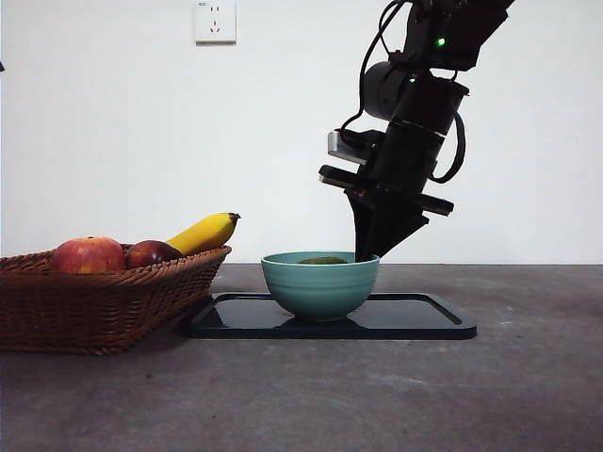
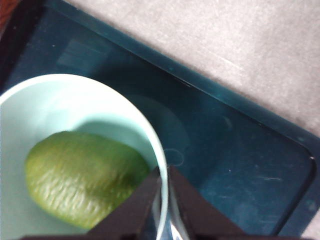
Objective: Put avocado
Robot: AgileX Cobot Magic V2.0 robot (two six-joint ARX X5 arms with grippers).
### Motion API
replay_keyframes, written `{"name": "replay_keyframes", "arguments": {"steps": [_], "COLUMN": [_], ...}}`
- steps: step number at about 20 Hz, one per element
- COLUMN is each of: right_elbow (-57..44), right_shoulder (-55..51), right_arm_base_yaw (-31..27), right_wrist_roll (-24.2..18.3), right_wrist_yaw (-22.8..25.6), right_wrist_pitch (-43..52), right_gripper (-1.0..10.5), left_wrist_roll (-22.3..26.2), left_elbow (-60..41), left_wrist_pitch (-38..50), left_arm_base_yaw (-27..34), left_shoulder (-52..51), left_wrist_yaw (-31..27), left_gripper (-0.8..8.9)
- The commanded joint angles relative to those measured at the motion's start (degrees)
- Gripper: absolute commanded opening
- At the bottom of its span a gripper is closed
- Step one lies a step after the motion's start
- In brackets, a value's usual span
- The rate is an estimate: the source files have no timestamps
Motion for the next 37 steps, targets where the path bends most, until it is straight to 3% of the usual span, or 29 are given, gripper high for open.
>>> {"name": "replay_keyframes", "arguments": {"steps": [1, 3, 6, 11, 17, 25, 30, 37], "right_elbow": [1.6, 1.6, 1.7, 2.8, 1.8, -21.4, -35.4, -44.5], "right_shoulder": [1.7, 1.7, 1.5, -7.3, -24.9, -52.4, -65.7, -70.4], "right_arm_base_yaw": [0.3, 0.4, 0.4, 0.3, 1.2, 6.4, 12.9, 18.2], "right_wrist_roll": [-0.5, -0.4, 0.2, 0.2, -0.3, 0.0, 3.6, 5.8], "right_wrist_yaw": [-0.2, -0.2, 0.0, 3.0, 3.0, 2.8, 0.0, -2.2], "right_wrist_pitch": [0.5, 0.4, -0.9, -3.9, -16.0, -12.7, -9.0, -6.4], "right_gripper": [0.1, 0.2, 2.1, 2.1, 2.1, 2.1, 2.1, 2.1], "left_wrist_roll": [0.5, 0.5, 0.5, 0.5, 0.5, 0.5, 0.5, 0.5], "left_elbow": [0.4, 0.4, 0.4, 0.4, 0.4, 0.4, 0.4, 0.4], "left_wrist_pitch": [0.3, 0.3, 0.3, 0.3, 0.4, 0.5, 0.7, 1.5], "left_arm_base_yaw": [-0.3, -0.3, -0.3, -0.3, -0.3, -0.3, -0.3, -0.3], "left_shoulder": [0.3, 0.3, 0.3, 0.3, 0.3, 0.3, 0.3, 0.3], "left_wrist_yaw": [0.3, 0.3, 0.3, 0.3, 0.3, 0.3, 0.3, 0.3], "left_gripper": [3.11, 3.11, 3.11, 3.11, 3.11, 3.11, 3.11, 3.11]}}
